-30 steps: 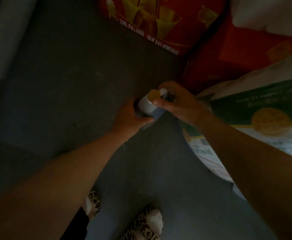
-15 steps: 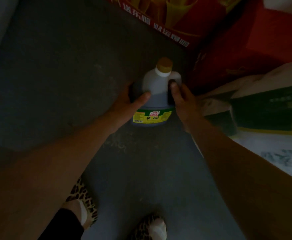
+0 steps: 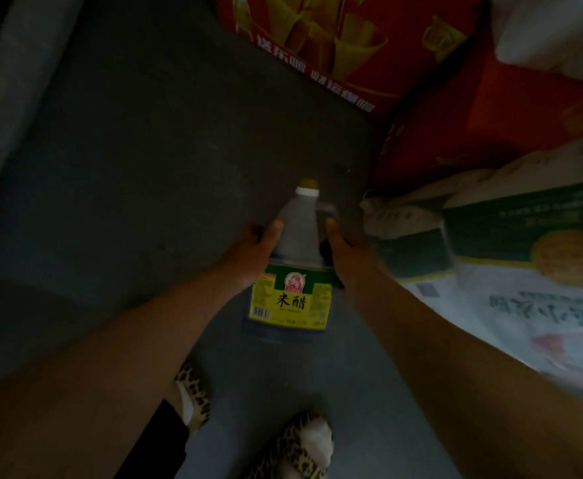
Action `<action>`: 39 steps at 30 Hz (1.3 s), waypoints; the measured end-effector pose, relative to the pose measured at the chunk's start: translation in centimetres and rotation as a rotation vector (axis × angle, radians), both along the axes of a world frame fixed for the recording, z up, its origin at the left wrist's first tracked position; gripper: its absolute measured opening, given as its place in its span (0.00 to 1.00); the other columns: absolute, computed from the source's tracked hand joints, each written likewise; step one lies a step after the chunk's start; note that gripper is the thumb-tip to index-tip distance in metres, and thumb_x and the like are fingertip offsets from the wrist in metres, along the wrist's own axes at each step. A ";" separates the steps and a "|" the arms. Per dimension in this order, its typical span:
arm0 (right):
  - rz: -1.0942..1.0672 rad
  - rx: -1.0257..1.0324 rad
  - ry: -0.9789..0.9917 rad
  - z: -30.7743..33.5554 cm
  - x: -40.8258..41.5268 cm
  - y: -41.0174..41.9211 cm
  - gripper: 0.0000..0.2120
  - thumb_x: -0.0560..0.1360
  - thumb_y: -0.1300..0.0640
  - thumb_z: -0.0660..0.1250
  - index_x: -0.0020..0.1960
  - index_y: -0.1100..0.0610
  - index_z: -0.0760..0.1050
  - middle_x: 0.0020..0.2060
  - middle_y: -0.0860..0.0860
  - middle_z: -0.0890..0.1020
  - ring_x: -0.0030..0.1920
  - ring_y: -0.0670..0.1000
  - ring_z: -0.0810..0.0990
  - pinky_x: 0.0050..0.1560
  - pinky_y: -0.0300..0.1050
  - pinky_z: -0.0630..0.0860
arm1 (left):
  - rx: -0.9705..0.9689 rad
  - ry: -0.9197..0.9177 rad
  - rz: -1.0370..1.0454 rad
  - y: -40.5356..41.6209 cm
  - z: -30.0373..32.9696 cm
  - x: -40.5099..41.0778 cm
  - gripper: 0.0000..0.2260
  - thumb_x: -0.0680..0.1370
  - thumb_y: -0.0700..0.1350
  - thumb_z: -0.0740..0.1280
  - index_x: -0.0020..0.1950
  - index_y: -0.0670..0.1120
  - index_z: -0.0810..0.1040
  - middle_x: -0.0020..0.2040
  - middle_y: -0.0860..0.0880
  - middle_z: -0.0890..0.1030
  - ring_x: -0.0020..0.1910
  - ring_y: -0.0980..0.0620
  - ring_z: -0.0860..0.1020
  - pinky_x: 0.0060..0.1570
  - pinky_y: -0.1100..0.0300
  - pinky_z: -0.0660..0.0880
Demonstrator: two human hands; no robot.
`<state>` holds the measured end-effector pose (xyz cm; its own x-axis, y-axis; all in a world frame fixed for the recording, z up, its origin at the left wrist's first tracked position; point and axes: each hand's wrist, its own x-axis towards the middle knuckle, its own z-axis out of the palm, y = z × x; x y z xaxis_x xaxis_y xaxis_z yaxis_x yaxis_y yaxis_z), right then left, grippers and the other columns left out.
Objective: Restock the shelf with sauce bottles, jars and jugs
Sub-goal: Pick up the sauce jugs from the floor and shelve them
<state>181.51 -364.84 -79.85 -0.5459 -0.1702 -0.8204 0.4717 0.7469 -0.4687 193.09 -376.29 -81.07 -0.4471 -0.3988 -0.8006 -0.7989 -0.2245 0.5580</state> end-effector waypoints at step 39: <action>0.367 -1.039 0.301 78.9 -5.6 -31.1 0.26 0.73 0.62 0.75 0.69 0.51 0.75 0.55 0.57 0.86 0.53 0.58 0.86 0.47 0.49 0.83 | -0.297 0.505 0.048 -35.8 83.8 -0.6 0.37 0.67 0.56 0.77 0.72 0.51 0.66 0.54 0.48 0.83 0.52 0.48 0.81 0.46 0.53 0.79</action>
<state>175.92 -395.96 -0.98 -0.4734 -0.8802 -0.0336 0.0688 0.0011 -0.9976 192.46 -412.11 2.70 -0.7204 -0.6024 -0.3437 -0.4103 -0.0293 0.9115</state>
